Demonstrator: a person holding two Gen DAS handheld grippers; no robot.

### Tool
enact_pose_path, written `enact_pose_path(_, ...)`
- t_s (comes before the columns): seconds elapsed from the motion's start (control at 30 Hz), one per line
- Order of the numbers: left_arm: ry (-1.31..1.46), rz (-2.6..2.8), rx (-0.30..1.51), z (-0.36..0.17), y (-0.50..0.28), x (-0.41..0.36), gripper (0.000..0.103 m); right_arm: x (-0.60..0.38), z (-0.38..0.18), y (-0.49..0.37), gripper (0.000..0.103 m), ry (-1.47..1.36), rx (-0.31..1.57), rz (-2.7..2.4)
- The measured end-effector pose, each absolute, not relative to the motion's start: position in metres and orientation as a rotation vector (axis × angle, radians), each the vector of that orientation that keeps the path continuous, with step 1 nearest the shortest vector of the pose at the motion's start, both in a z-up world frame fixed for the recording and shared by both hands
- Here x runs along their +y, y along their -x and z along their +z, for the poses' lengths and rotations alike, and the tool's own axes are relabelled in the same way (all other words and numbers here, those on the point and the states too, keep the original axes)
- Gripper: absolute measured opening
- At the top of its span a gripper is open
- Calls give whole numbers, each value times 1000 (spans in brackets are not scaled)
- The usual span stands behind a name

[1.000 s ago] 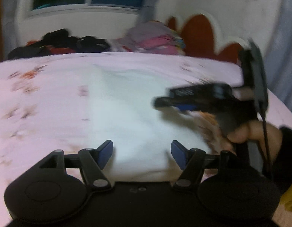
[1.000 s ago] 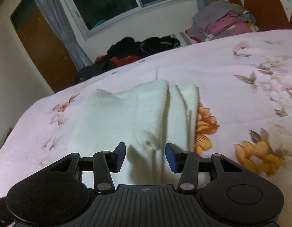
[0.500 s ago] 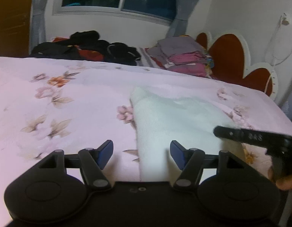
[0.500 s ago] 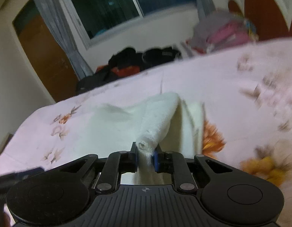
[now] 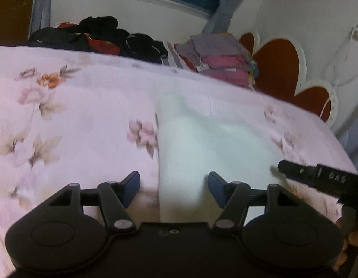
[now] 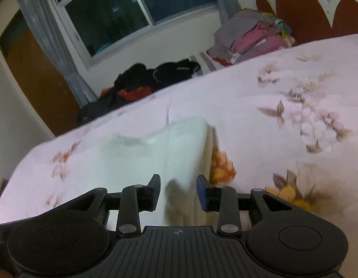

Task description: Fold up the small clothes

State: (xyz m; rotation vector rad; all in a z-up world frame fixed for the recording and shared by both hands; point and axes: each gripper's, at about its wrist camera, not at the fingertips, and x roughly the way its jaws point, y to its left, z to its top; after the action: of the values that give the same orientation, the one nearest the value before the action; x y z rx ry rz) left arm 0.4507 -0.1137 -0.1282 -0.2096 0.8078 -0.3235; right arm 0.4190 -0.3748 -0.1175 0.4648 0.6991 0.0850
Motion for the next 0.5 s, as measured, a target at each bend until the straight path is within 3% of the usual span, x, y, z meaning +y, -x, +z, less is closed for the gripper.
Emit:
enact_pose_path(0.37,304,-270,849,-151,-523,-124,61,-382,-141,-492,35,-512,756,40)
enact_pose_path(0.47,324,-267,863,-160,-529,-123,57,-378,-145,-491,17,-437,754,15)
enact_pose_path(0.5,318,-270,862,-163,-529,-123,58,-377,-148,-491,17,-411,755,-1)
